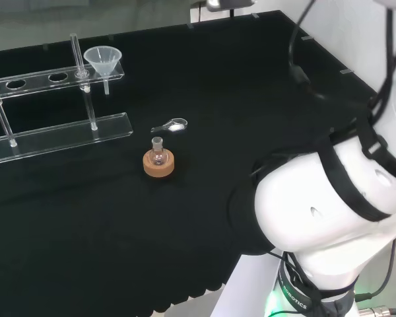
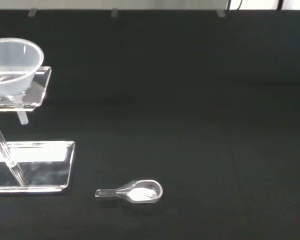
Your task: Pick up the funnel from the transparent funnel stand.
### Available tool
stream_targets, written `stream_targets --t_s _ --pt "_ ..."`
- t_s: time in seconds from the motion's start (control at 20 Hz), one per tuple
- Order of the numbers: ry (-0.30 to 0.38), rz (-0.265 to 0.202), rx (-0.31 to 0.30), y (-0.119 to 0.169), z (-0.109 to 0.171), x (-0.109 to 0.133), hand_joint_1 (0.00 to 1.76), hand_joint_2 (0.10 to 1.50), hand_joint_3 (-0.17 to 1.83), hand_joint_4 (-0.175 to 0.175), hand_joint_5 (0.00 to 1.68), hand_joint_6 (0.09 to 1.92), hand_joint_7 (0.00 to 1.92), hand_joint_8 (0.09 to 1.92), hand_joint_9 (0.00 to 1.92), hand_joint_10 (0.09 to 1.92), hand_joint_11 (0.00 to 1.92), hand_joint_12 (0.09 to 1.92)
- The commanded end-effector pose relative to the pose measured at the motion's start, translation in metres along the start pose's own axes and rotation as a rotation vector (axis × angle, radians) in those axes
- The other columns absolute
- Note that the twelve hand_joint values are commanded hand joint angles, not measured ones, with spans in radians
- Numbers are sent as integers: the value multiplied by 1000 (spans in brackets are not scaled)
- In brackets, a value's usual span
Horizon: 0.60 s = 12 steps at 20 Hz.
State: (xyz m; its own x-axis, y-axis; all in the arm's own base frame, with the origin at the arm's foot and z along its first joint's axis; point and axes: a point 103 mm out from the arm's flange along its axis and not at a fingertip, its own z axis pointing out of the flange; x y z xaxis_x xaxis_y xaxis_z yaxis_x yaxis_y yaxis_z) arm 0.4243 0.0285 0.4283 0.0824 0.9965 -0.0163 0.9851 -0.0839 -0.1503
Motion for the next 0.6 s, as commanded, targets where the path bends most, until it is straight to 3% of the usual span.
stream_targets --t_s 0.05,0.6 --pt "-30 -75 16 61 13 58 243 1062 262 24 231 87 71 448 192 682 113 1385" --pt "-33 -138 115 100 40 97 383 977 224 20 246 87 66 516 210 697 131 1388"
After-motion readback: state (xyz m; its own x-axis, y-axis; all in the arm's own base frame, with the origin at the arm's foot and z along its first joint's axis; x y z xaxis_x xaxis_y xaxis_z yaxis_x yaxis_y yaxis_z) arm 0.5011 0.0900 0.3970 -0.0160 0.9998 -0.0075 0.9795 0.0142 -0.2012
